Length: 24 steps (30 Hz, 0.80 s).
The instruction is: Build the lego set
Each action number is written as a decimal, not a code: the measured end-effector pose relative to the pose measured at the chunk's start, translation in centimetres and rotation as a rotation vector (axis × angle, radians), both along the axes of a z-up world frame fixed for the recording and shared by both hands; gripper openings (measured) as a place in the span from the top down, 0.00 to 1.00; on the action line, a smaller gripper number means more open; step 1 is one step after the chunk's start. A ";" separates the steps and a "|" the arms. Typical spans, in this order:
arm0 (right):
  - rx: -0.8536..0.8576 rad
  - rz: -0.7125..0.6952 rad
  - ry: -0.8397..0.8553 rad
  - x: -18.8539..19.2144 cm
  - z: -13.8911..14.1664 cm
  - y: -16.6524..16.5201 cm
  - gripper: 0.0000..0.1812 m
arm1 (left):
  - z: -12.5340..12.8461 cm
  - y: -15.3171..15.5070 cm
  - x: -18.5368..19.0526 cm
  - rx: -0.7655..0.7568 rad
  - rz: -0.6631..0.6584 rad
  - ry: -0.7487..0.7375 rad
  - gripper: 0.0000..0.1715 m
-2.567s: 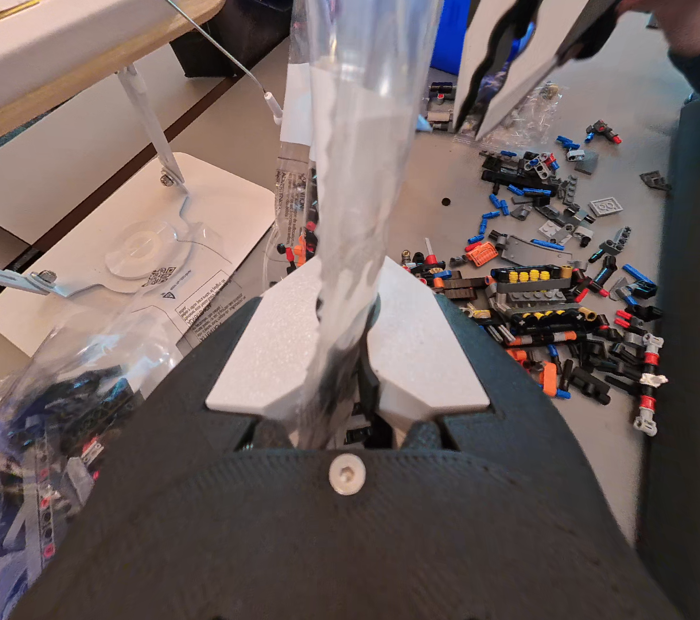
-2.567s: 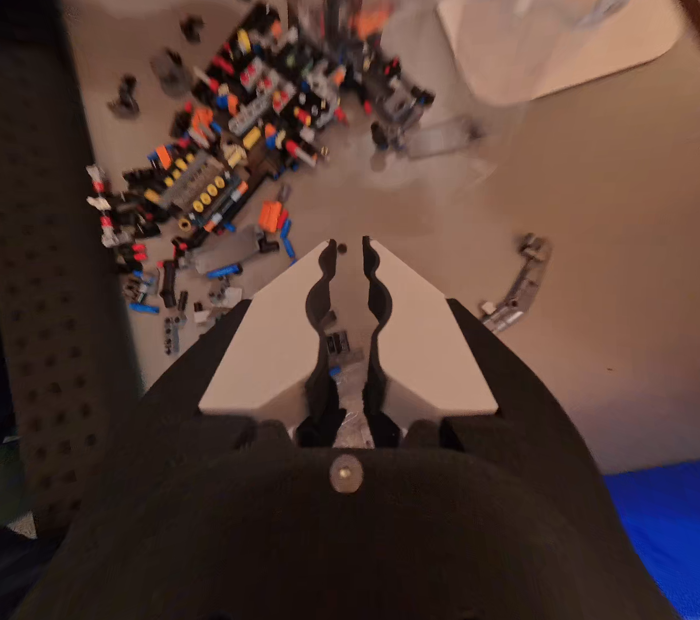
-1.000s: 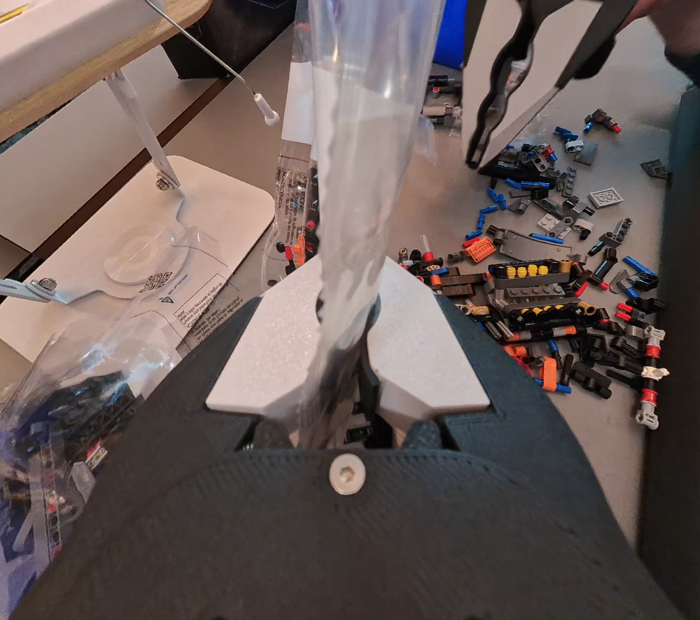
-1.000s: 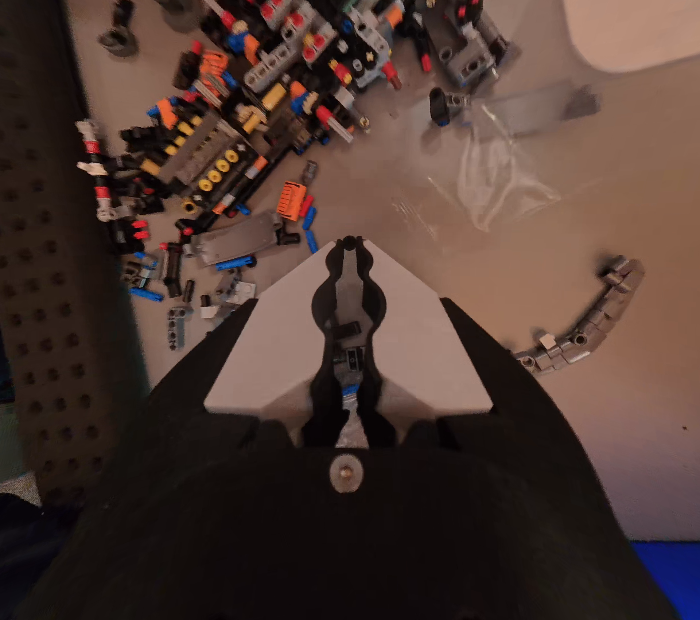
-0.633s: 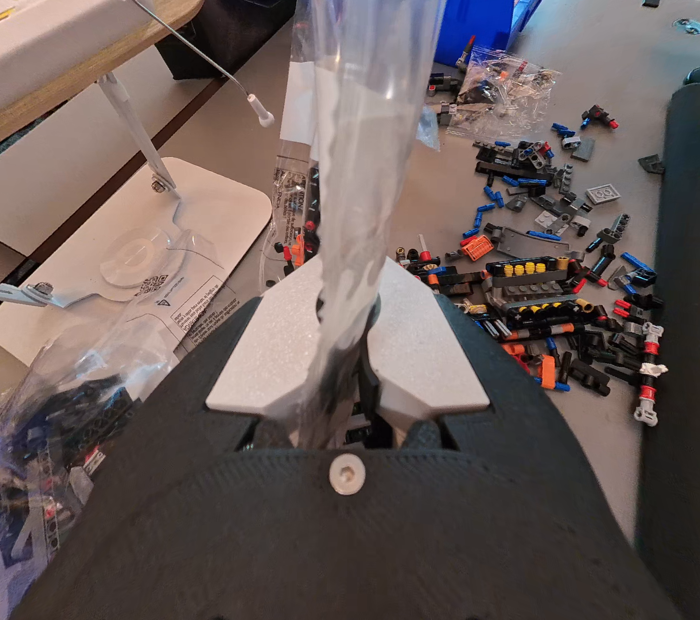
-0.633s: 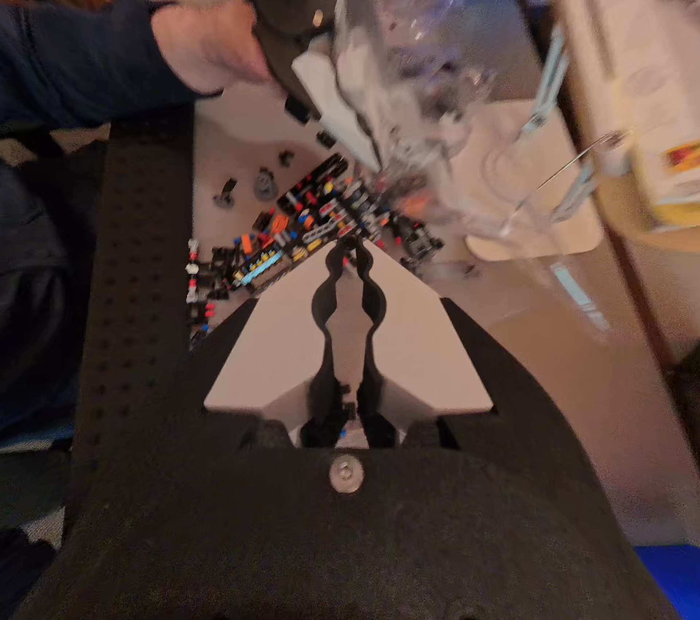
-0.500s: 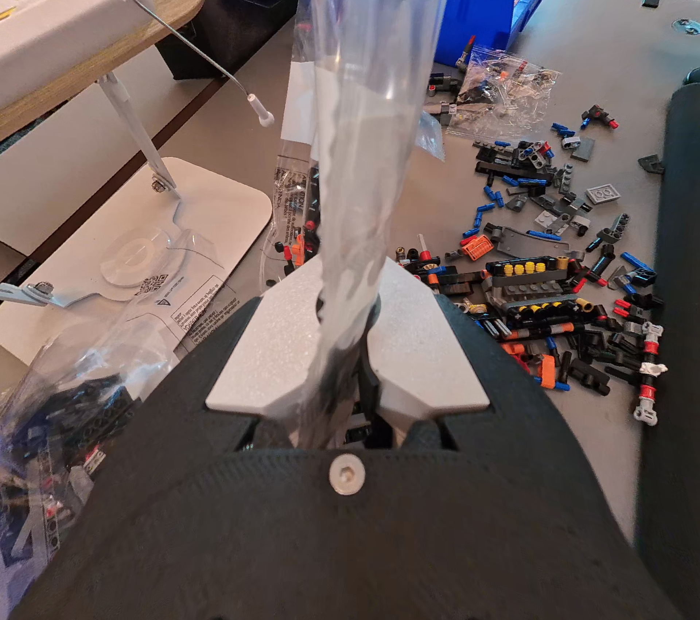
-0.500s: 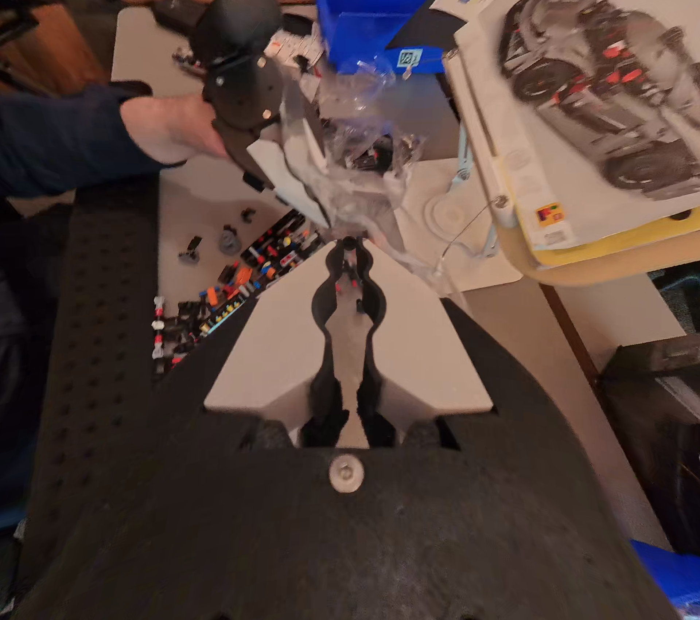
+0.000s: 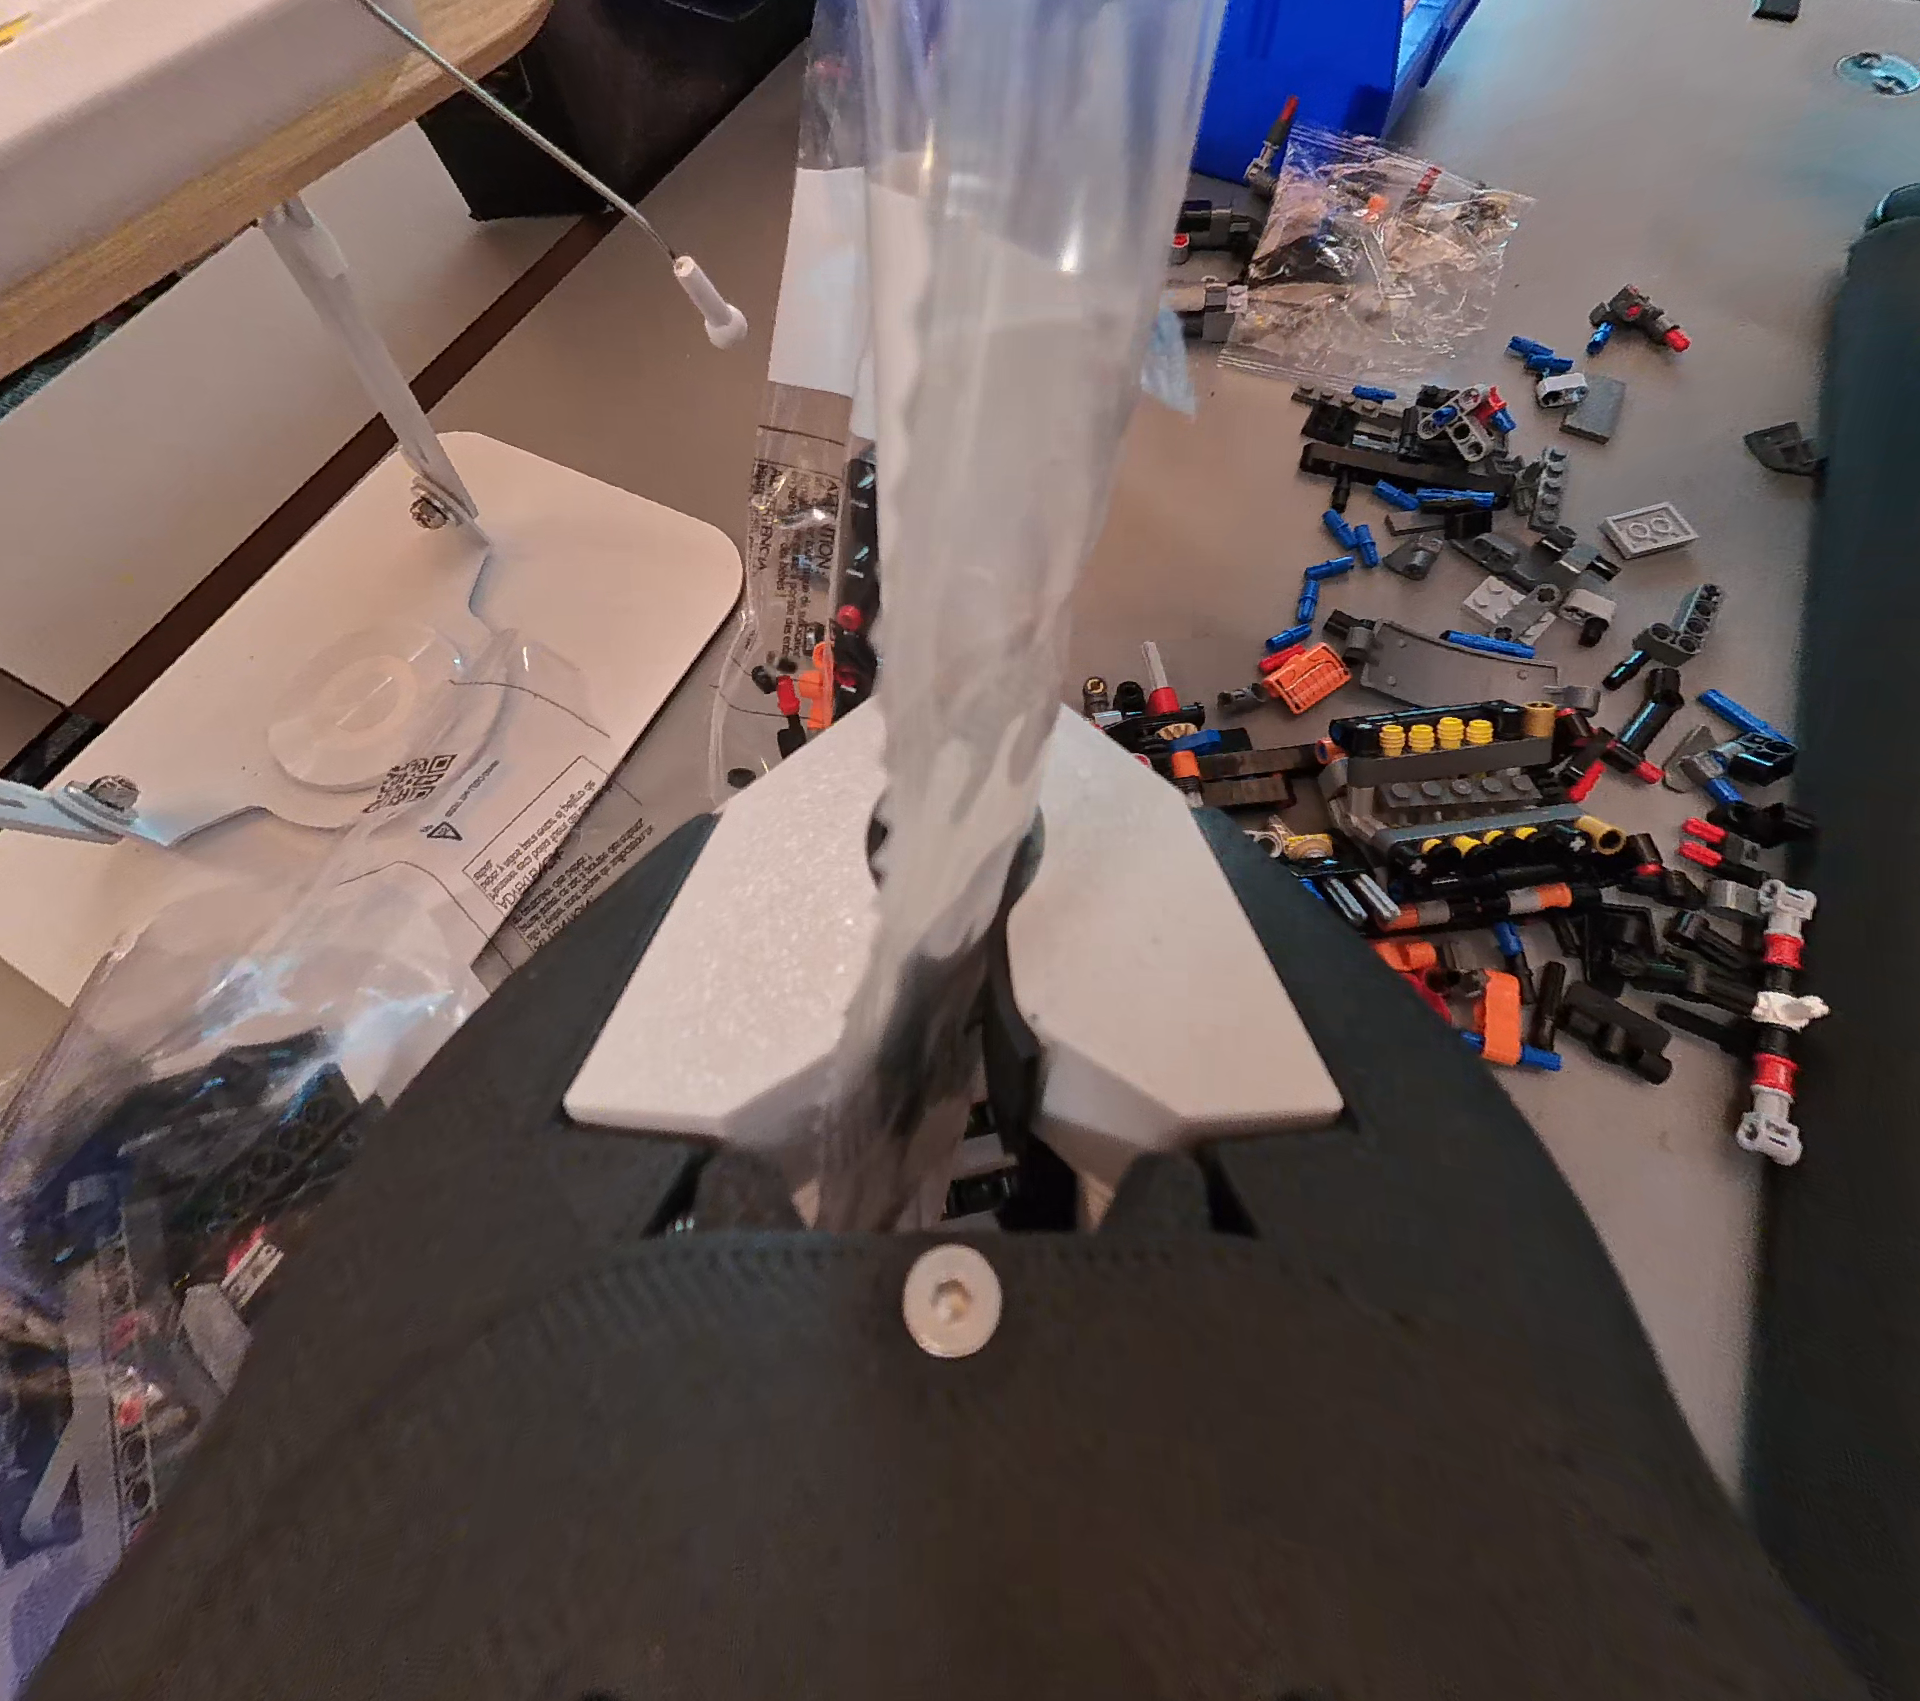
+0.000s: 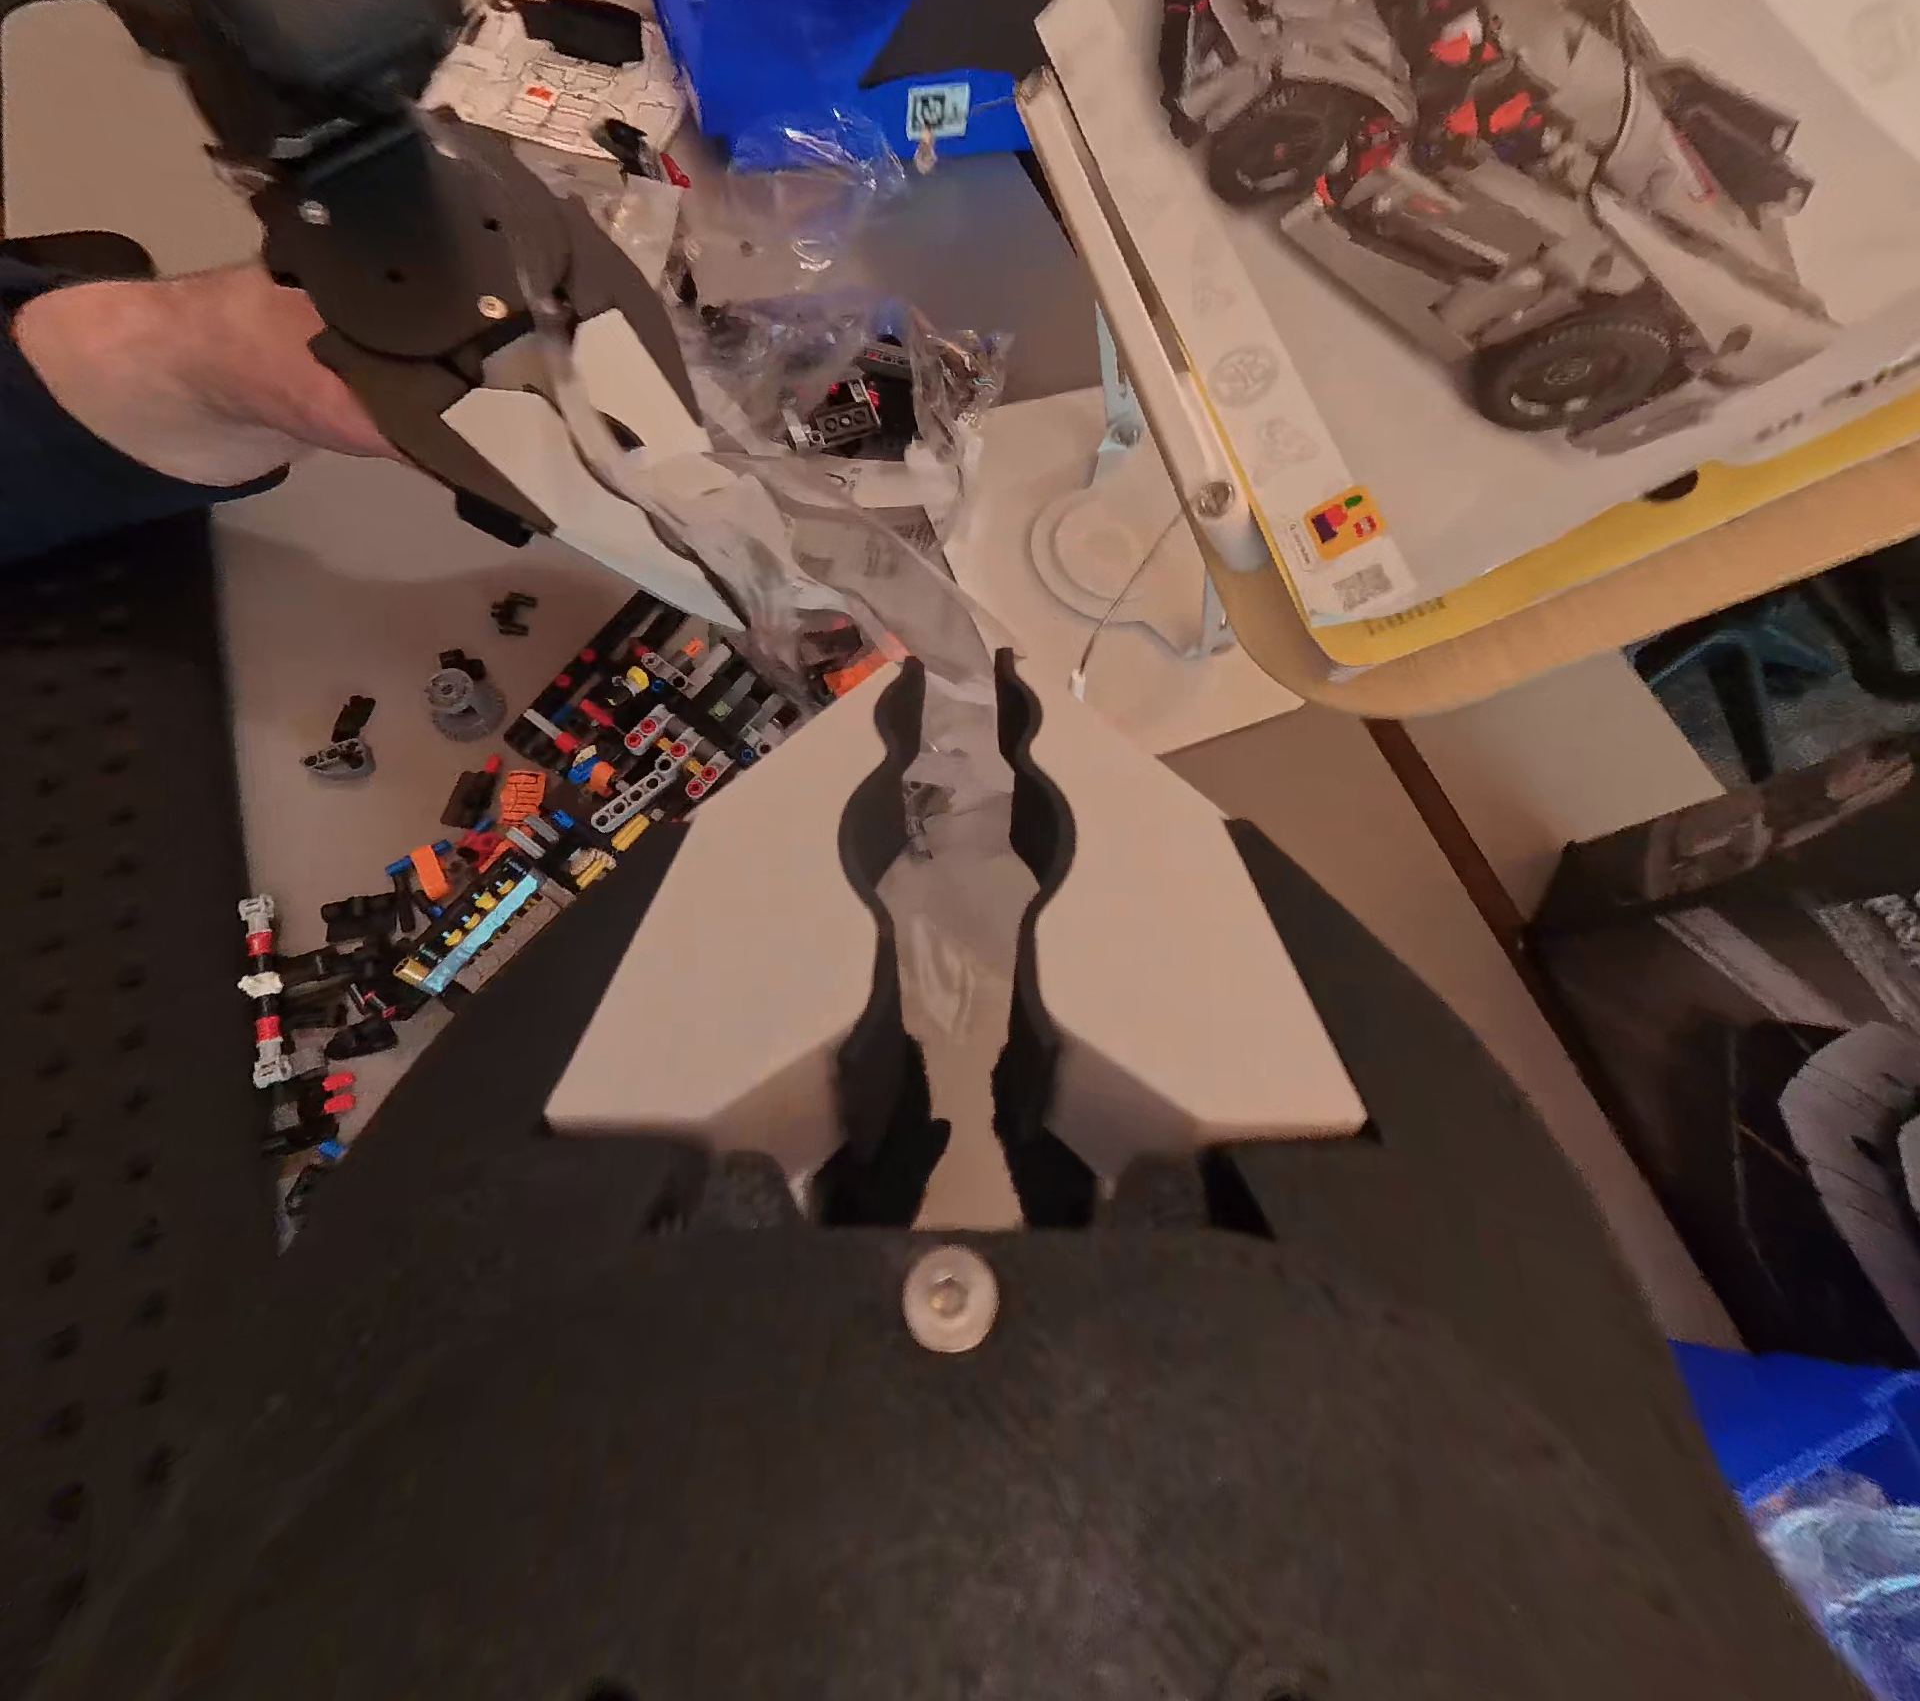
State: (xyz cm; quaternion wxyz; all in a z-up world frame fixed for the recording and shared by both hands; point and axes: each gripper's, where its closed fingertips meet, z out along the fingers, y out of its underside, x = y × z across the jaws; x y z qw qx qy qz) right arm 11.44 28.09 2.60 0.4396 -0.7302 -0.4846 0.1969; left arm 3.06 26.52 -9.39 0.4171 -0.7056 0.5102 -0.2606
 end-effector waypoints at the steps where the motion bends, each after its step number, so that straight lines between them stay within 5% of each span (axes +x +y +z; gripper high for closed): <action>1: 0.015 0.047 0.002 -0.4 0.4 -1.0 0.94 | 0.0 0.0 0.0 -0.003 0.001 -0.004 1.00; 5: -0.026 0.298 -0.084 -3.4 -0.8 -6.5 0.94 | 0.1 0.3 -0.2 -0.021 0.007 -0.028 1.00; 12: -0.079 0.550 -0.331 -11.0 -9.0 -12.2 0.89 | 0.3 0.5 -0.7 -0.017 0.017 -0.034 1.00; 19: -0.168 0.588 -0.465 -15.0 -17.4 -13.6 0.85 | 0.5 0.8 -1.3 -0.023 0.025 -0.048 1.00; 24: -0.171 0.575 -0.490 -16.1 -20.0 -13.2 0.84 | 0.4 0.8 -1.5 -0.022 0.026 -0.045 1.00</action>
